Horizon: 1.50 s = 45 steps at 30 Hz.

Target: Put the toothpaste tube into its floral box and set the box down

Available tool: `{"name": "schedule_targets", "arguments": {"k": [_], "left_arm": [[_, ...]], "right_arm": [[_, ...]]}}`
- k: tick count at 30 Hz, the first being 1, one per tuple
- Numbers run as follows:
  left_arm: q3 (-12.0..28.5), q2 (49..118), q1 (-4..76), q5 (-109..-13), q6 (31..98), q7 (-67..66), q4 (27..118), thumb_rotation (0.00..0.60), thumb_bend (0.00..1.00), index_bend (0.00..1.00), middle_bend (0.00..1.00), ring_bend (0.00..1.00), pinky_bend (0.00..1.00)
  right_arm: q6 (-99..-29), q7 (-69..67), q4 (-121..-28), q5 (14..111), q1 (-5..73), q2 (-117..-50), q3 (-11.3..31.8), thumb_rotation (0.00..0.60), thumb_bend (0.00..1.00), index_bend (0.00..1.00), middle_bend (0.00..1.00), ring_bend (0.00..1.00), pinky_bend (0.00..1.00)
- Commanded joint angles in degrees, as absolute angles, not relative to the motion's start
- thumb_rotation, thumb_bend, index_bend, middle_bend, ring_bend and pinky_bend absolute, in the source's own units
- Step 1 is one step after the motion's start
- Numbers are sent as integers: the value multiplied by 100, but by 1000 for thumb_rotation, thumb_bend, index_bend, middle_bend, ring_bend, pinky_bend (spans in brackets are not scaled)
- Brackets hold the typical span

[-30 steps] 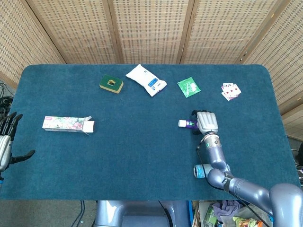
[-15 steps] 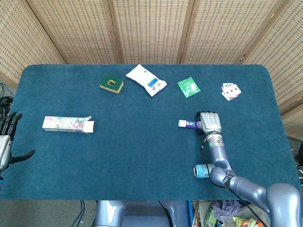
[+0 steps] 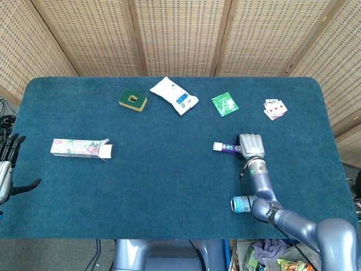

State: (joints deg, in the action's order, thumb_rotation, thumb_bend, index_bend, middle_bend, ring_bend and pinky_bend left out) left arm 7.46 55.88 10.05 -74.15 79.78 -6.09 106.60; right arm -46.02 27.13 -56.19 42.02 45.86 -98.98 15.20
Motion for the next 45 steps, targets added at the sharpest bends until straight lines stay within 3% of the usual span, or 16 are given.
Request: {"name": "schedule_targets", "arguments": {"k": [1,18,22,29,37,45], "left_arm": [[745,5593,1009,-7408,7974,-619,10658,600,180,0,0,0,0],[905,5676,1482,-7580,7467,-460,10074,600,180,0,0,0,0],[974,5921,1945,-7868,6976,-215,9210,600,181,0,0,0,0],[632,6528,2656,-8594,5925,642,7465,600,181,0,0,0,0],[182,7952,3062,-8935,5224,1991,4874,600,180,0,0,0,0],[-80,8997,3432,-9047,4629,2835,3311,600,182,0,0,0,0]], "right_arm": [[-4635,2577,-5699,4377,4548,-9832,1499,600,518,579,607,445,382],[-4986,1641,-7033,5440,4132,-8825,1428,600,535,585,613,452,404],[-5152,1602,-7367,5710,4021,-8572,1330,600,535,584,612,452,404],[-5365,1636,-7729,5996,3870,-8290,1174,600,548,585,614,459,427],[-5475,1686,-7911,6137,3788,-8125,1079,600,551,585,614,458,428],[-5455,1747,-7953,6092,3791,-8059,1073,600,553,584,614,458,428]]}}
